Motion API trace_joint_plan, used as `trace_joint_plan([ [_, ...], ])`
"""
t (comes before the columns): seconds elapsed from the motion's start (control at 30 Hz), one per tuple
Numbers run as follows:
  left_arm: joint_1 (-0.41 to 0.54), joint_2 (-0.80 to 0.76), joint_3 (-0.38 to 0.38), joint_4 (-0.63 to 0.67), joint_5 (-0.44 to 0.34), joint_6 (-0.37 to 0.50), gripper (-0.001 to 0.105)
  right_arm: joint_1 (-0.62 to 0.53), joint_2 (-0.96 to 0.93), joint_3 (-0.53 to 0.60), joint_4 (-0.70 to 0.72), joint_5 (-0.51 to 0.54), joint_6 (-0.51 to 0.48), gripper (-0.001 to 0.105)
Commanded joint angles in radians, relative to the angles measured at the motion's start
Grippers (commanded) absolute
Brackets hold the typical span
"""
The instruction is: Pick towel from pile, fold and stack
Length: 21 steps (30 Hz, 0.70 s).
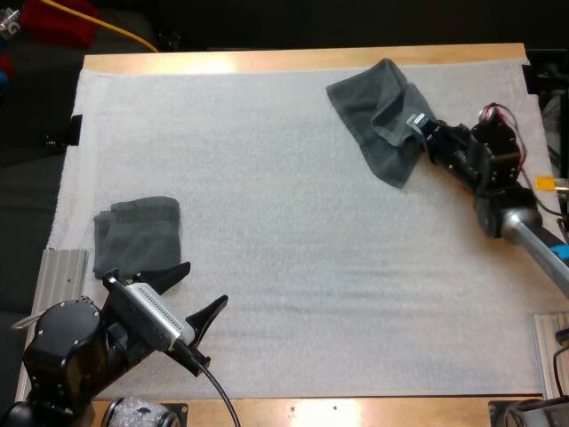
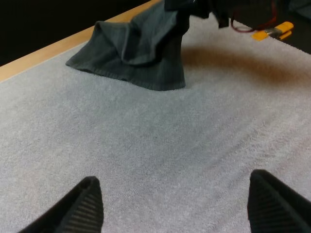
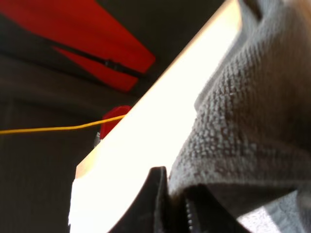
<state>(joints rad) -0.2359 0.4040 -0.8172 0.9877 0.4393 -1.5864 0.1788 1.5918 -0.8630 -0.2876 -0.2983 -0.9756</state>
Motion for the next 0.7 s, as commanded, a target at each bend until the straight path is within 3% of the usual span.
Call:
trace_joint_plan([
  [0.0,-0.005,0.000,-0.007,-0.004,0.006,-0.008,0.061,0.001,-0.034,-0.012,0.037,-0.003,-0.044,0.000],
  [0.13,-0.005,0.000,-0.007,-0.004,0.006,-0.008,0.061,0.001,-0.125,-0.045,0.152,-0.005,-0.111,0.000],
  [0.17,-0.005,0.000,-0.007,-0.004,0.006,-0.008,0.061,0.001,-0.169,-0.087,0.243,-0.009,-0.160,0.000],
  [0.27,-0.005,0.000,-0.007,-0.004,0.006,-0.008,0.061,0.001,-0.203,-0.147,0.335,-0.021,-0.213,0.000],
  [0.3,-0.005,0.000,-0.007,-0.004,0.006,-0.008,0.061,0.001,-0.239,-0.243,0.462,-0.040,-0.262,0.000],
  [0.43,-0.005,0.000,-0.007,-0.004,0.006,-0.008,0.061,0.016,-0.260,-0.360,0.598,-0.057,-0.303,0.000],
  [0.67,-0.005,0.000,-0.007,-0.004,0.006,-0.008,0.061,0.185,-0.266,-0.524,0.765,-0.057,-0.358,0.000],
])
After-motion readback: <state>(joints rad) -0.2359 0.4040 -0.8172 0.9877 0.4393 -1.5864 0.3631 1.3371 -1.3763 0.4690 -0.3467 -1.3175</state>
